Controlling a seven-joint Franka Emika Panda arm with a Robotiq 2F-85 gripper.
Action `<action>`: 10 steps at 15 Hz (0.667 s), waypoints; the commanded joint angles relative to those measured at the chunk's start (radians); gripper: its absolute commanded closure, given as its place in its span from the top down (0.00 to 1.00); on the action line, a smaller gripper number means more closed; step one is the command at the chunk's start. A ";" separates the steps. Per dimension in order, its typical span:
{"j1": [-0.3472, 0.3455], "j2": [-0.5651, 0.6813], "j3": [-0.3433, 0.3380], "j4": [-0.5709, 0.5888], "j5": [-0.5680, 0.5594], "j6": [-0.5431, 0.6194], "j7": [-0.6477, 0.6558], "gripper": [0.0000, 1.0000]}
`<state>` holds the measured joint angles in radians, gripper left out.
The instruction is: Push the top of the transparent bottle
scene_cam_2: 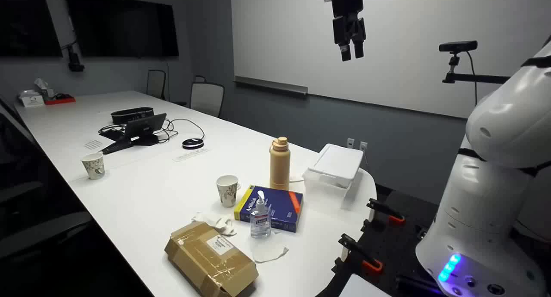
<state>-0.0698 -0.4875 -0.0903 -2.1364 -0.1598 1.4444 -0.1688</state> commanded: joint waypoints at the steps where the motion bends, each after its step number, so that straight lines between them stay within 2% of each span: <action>1: 0.008 0.000 -0.006 0.002 -0.002 -0.002 0.003 1.00; 5: 0.010 0.015 -0.005 0.004 0.013 0.013 0.018 1.00; 10: 0.033 0.128 0.050 -0.004 0.091 0.154 0.167 1.00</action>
<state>-0.0572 -0.4355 -0.0771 -2.1411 -0.1138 1.5198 -0.1011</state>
